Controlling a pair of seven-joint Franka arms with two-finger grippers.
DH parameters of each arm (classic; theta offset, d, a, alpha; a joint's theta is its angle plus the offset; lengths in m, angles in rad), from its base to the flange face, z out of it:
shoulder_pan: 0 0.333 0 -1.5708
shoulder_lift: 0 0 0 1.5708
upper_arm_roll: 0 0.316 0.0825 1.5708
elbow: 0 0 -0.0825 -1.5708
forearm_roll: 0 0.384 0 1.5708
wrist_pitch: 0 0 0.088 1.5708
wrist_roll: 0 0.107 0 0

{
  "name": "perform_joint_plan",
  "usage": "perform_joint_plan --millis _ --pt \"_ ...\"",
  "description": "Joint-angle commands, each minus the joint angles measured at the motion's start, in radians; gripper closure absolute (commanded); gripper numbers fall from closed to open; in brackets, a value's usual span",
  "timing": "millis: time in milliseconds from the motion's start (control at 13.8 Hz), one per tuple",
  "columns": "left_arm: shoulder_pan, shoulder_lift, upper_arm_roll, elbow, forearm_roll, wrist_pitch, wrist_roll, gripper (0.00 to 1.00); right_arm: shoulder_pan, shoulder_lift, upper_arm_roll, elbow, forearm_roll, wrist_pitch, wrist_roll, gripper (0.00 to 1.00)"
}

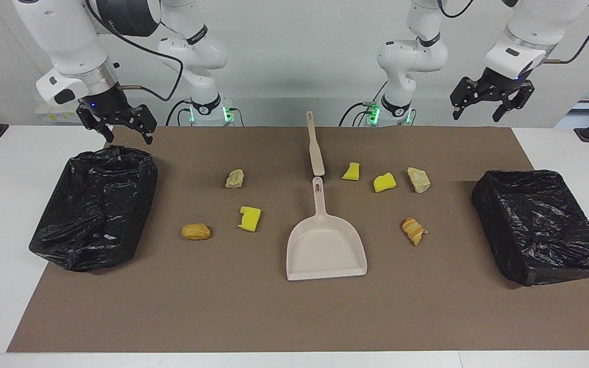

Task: Sweep and dump trash in bin

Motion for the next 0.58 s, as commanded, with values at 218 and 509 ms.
perform_joint_plan --millis 218,509 --pt "0.013 -0.013 -0.007 -0.005 -0.008 -0.007 0.009 0.00 -0.006 -0.014 -0.004 -0.019 0.017 -0.039 -0.025 0.00" --pt "0.013 -0.013 -0.007 -0.005 -0.008 -0.007 0.009 0.00 0.004 -0.035 -0.001 -0.054 0.020 -0.036 -0.019 0.00"
